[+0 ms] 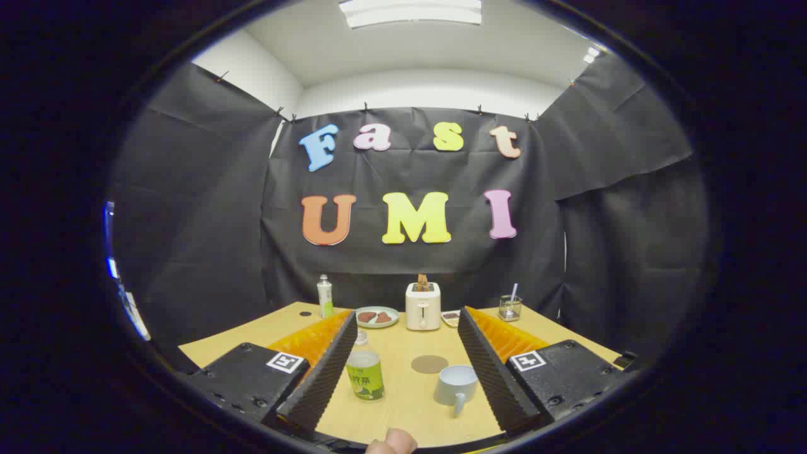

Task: Take the bottle from table, then pour the juice into the cup, finally place the bottle on the coaster

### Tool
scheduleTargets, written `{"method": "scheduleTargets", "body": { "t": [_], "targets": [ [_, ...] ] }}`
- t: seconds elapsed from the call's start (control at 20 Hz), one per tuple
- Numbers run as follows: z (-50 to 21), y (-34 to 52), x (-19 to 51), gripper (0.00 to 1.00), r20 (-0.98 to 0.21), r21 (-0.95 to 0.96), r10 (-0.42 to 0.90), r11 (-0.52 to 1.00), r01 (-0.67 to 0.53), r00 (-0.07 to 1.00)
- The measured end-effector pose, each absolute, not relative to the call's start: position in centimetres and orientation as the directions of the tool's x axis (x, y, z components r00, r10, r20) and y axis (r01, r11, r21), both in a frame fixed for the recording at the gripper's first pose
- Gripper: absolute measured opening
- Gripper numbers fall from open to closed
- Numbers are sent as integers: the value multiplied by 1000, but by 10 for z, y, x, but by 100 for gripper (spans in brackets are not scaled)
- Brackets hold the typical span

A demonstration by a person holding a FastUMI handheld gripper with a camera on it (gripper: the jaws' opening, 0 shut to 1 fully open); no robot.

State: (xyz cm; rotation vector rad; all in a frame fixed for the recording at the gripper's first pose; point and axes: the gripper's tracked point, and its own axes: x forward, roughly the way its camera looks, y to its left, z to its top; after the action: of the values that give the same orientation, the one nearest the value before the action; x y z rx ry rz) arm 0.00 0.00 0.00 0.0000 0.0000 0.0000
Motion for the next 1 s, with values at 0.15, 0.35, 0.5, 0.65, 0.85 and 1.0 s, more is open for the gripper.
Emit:
{"method": "scheduleTargets", "body": {
  "t": [0.15,0.35,0.5,0.65,0.85,1.0],
  "targets": [
    [-5,0,5,100,-23,-15,-15,1000,15,1000],
    [-2,12,6,100,-17,-15,11,1000,-12,1000],
    [0,11,4,100,-14,-31,-10,999,9,1000],
    [2,11,5,100,5,-60,-15,998,15,1000],
    [-14,1,13,100,-50,-65,-53,997,50,997],
    [-14,-6,15,100,-51,-66,-63,996,59,997]
  ]
}}
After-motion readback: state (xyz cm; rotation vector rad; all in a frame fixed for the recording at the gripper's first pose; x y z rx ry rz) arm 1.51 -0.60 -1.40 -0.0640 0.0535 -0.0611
